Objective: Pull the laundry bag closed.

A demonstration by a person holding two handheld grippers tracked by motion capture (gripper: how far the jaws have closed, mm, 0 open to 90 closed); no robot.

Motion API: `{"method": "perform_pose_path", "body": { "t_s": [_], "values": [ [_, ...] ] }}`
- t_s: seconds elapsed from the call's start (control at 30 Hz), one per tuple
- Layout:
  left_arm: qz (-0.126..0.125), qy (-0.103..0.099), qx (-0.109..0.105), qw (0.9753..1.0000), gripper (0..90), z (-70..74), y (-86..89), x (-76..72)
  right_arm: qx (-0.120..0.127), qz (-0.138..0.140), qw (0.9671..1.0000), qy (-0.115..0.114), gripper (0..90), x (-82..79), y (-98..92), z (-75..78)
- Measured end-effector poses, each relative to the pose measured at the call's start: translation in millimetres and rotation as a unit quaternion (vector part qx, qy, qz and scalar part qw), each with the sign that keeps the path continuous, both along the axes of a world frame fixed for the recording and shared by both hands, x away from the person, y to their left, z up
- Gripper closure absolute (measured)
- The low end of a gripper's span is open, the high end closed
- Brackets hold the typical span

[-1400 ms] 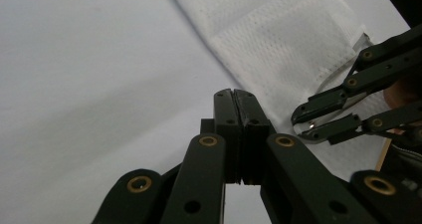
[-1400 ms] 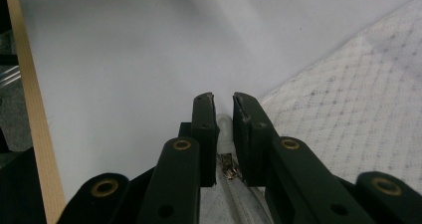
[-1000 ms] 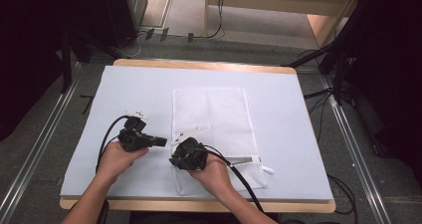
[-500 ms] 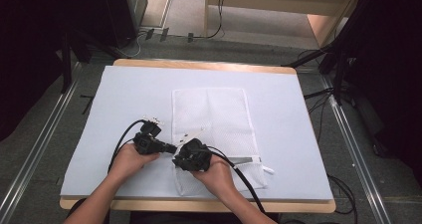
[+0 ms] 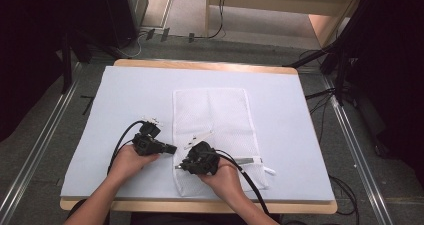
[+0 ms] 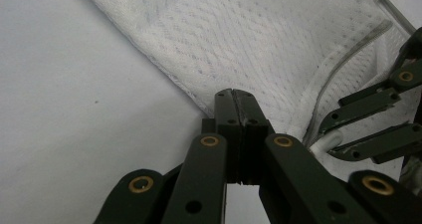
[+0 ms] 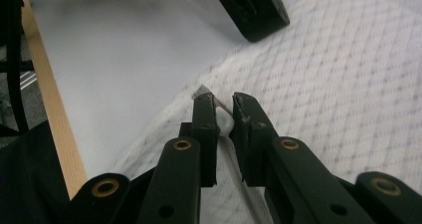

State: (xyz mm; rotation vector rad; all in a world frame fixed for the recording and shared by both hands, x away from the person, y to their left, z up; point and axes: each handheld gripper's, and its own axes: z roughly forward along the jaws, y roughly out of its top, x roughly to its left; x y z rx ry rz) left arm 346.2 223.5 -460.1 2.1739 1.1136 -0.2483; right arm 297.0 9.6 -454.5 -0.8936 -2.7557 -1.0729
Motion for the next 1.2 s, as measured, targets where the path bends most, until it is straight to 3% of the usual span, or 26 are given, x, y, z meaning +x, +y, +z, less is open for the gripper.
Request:
{"method": "perform_pose_path", "body": {
  "t_s": [0.13, 0.2, 0.33, 0.5, 0.57, 0.67, 0.8, 0.97, 1.2],
  "values": [
    [0.0, -0.004, 0.006, 1.0, 90.0, 1.4, -0.1, -1.2, 0.003, -0.002, 0.9998, 0.019, 81.1, 0.6, -2.7, -6.7],
    [-0.002, -0.003, -0.001, 1.0, 90.0, 3.9, 0.2, -4.3, 0.006, -0.003, 0.9997, 0.024, 80.8, 0.8, -3.4, -7.0],
    [-0.019, -0.006, -0.002, 0.9998, 90.0, 9.3, -3.7, -18.0, 0.012, -0.001, 0.9992, 0.038, 76.5, 3.0, -3.0, -7.5],
    [-0.028, 0.012, 0.008, 0.9995, 90.0, 6.2, -8.0, -26.6, 0.01, 0.001, 0.9995, 0.031, 78.7, 3.3, 0.3, -7.9],
    [-0.027, 0.018, 0.0, 0.9995, 90.0, 5.4, -7.7, -28.1, 0.004, 0.007, 0.9998, 0.02, 81.1, 2.9, 0.5, -7.8],
    [-0.028, 0.024, 0.0, 0.9993, 90.0, 3.3, -7.3, -28.2, 0.007, 0.003, 0.9996, 0.028, 82.6, 3.8, 1.1, -7.8],
    [-0.03, 0.021, 0.002, 0.9993, 90.0, 3.3, -7.6, -29.1, 0.004, 0.006, 0.9998, 0.019, 83.3, 2.7, 2.2, -5.9],
    [-0.039, 0.038, -0.006, 0.9985, 90.0, 3.2, -8.6, -33.7, 0.001, 0.01, 0.9999, 0.014, 83.8, 2.2, 2.4, -5.6],
    [-0.039, 0.043, -0.013, 0.9982, 90.0, -0.9, -6.9, -33.9, 0.0, 0.031, 0.9995, 0.008, 84.6, 4.6, 1.8, -6.8]
  ]
}}
